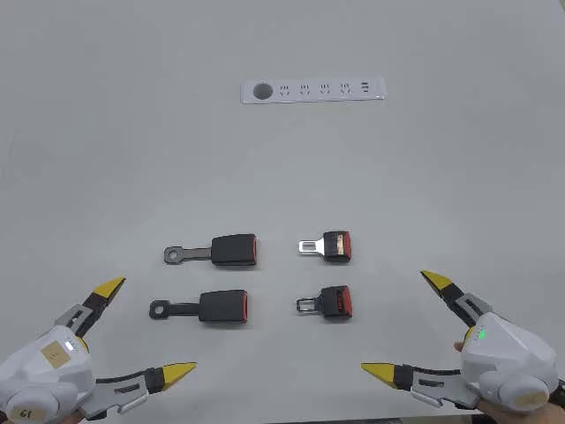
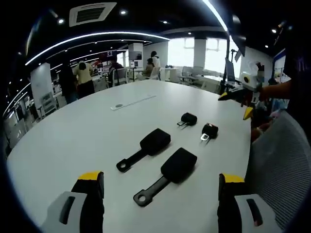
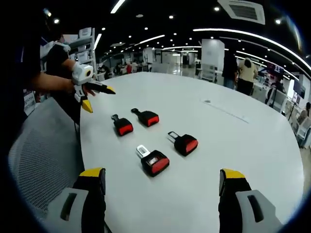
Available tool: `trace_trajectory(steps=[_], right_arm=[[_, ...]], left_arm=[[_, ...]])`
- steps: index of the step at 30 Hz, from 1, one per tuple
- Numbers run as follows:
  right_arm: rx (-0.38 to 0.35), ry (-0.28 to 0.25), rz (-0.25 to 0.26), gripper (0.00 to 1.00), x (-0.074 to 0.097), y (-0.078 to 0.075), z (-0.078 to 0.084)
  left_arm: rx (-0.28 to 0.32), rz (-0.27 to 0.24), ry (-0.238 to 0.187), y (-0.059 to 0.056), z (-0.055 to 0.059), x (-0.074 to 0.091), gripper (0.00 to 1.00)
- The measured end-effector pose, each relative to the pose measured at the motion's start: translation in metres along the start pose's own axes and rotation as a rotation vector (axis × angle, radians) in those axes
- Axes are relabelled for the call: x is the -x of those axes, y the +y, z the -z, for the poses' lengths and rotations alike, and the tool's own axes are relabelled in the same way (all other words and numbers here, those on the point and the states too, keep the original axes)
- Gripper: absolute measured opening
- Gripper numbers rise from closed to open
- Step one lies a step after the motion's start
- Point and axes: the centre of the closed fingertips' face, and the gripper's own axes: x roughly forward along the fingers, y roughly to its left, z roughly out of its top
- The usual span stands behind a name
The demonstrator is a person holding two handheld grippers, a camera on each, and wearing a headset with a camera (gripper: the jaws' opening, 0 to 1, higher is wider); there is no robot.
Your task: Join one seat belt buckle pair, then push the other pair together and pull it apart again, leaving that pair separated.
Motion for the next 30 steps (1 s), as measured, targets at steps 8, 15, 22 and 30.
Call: trace_trajectory(steps=[8, 15, 22, 30], right_arm=[[0.002, 0.003, -0.004, 0.99, -0.0006, 0.0014, 0.0005], [0.008, 0.007, -0.009, 0.99, -0.0014, 0.0012, 0.0014], [0.010, 0.012, -0.013, 0.99, -0.0020, 0.0010, 0.0033], [0.013, 0.014, -0.013, 0.99, -0.0030, 0.0013, 0.0050]], left_arm=[[-0.006, 0.002, -0.001, 0.0004, 0.0005, -0.0008, 0.99], [-0.009, 0.003, 0.003, -0.0007, -0.0013, -0.0021, 0.99], [-0.009, 0.004, 0.003, -0.0018, -0.0033, -0.0036, 0.99], [-0.011, 0.005, 0.003, -0.0030, -0.0055, -0.0037, 0.99]])
